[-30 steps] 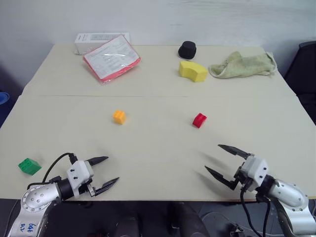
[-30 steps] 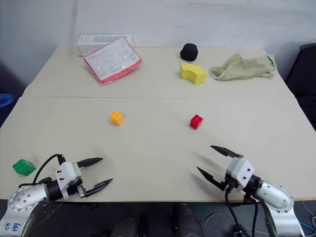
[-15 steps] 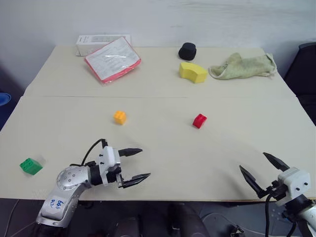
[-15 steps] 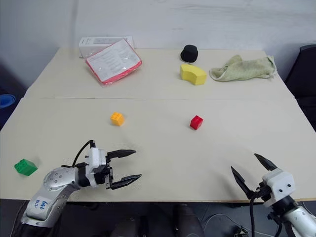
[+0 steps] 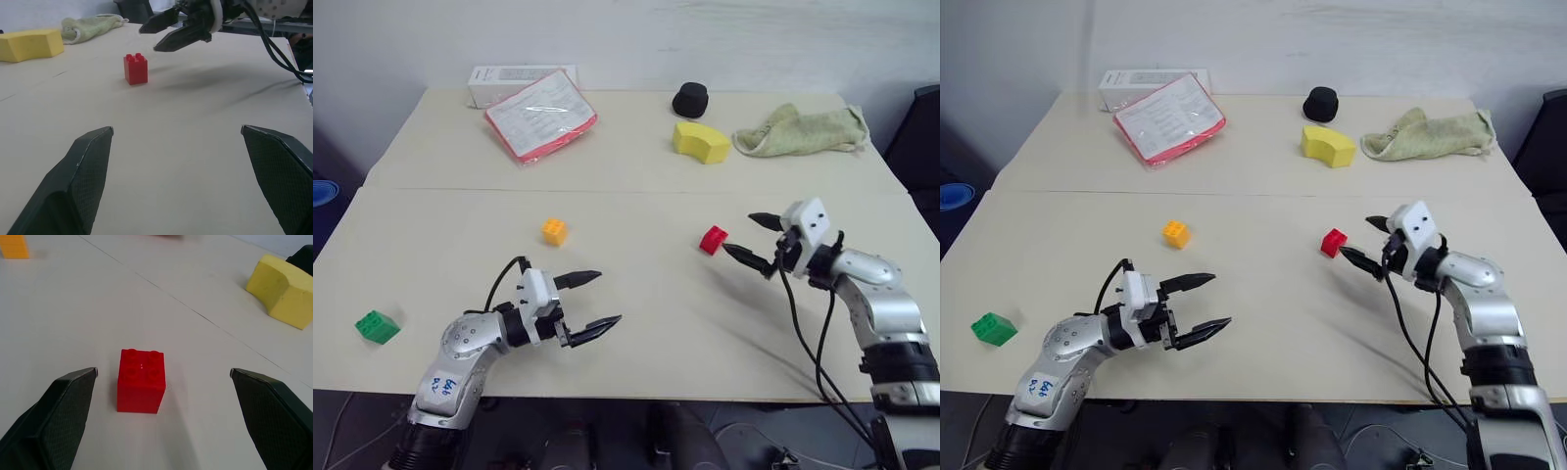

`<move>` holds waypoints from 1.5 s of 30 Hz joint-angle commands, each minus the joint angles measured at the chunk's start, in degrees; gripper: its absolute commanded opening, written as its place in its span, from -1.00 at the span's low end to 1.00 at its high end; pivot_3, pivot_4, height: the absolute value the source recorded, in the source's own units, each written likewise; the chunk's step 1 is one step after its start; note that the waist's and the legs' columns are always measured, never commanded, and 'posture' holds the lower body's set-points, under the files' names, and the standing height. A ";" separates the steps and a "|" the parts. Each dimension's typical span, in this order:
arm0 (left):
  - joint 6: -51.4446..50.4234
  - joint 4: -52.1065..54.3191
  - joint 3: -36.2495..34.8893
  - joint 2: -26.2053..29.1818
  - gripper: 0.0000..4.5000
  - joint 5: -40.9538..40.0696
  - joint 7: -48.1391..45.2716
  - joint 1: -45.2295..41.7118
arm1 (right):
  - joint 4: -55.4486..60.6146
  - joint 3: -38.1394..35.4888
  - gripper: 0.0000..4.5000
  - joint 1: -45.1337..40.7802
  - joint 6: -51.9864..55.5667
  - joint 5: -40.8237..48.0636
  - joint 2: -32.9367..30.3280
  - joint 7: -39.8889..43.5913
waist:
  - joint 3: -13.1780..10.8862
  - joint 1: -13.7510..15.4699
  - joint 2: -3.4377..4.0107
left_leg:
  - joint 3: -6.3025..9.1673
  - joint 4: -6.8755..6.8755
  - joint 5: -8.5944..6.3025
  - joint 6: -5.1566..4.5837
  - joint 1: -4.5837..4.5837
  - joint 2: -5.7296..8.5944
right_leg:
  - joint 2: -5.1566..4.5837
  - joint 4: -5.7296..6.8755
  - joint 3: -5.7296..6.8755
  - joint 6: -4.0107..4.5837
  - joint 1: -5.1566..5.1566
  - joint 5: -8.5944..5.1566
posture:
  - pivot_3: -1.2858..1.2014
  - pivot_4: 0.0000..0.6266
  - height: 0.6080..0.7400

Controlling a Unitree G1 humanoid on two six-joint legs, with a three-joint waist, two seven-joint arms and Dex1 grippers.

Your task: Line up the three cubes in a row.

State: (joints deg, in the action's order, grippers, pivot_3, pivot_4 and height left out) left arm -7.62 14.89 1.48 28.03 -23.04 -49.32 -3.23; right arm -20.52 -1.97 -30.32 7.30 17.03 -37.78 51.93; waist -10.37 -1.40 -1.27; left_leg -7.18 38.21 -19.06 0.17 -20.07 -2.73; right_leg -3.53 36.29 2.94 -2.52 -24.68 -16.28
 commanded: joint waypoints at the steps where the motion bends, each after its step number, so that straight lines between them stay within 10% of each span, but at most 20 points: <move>1: 2.36 1.80 0.20 0.39 0.94 1.60 0.10 1.42 | -9.39 3.29 1.00 -4.85 -4.25 -4.64 1.79 2.11 | 0.00 -0.17 0.00 | 0.00 0.00 0.00 0.00 0.01 -0.01 | 0.01 -0.02 0.01 -0.01 0.01 0.00 | 0.03 -0.52 1.00; 6: 2.59 2.29 -0.42 0.29 0.94 2.42 1.25 1.98 | -21.48 4.44 1.00 -10.33 -9.18 -7.38 6.31 3.22 | 0.00 -0.26 0.01 | 0.00 -0.01 0.03 0.04 -0.01 -0.03 | 0.02 0.05 0.02 0.00 -0.05 0.00 | 0.03 -0.52 1.00; 17: 3.64 2.30 -0.50 1.39 1.00 3.62 1.26 3.42 | -22.97 3.16 -0.34 -10.40 -19.51 -5.96 8.07 12.30 | 0.00 -0.35 0.02 | 0.00 -0.01 0.03 0.06 0.00 -0.05 | -0.02 0.10 0.02 0.00 -0.05 0.00 | 0.03 -0.52 1.00; 25: 4.01 1.74 -0.73 2.24 1.00 3.86 0.71 4.40 | 3.64 13.87 -0.34 -1.61 -9.07 -3.86 3.91 31.24 | -0.01 -0.29 0.03 | 0.11 -0.04 0.00 0.08 0.01 -0.09 | -0.03 0.10 0.09 0.00 -0.03 0.00 | 0.03 -0.52 1.00; 36: 3.70 1.97 -1.35 2.88 1.00 4.35 1.27 4.85 | -5.06 15.85 -0.34 -2.78 -16.44 -9.59 5.55 26.45 | -0.01 -0.27 0.03 | 0.13 -0.04 -0.02 0.10 0.08 -0.05 | -0.06 0.11 0.14 0.03 0.02 -0.01 | 0.03 -0.52 1.00; 45: 2.69 3.31 -6.37 3.97 1.00 3.55 3.66 10.03 | 3.61 11.35 0.97 0.48 -15.61 -3.96 1.10 29.60 | -0.01 -0.22 0.03 | 0.17 -0.06 -0.04 0.08 0.03 -0.06 | -0.09 0.07 0.16 0.04 0.00 -0.01 | 0.03 -0.52 1.00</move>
State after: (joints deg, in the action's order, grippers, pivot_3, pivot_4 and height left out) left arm -5.19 16.61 -2.32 31.78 -18.55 -46.76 5.57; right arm -20.30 12.06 -30.59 -8.92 10.83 -34.89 80.68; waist -10.38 -1.62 -1.23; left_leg -7.01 38.14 -19.10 0.25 -20.03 -2.80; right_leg -3.62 36.33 3.10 -2.48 -24.67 -16.29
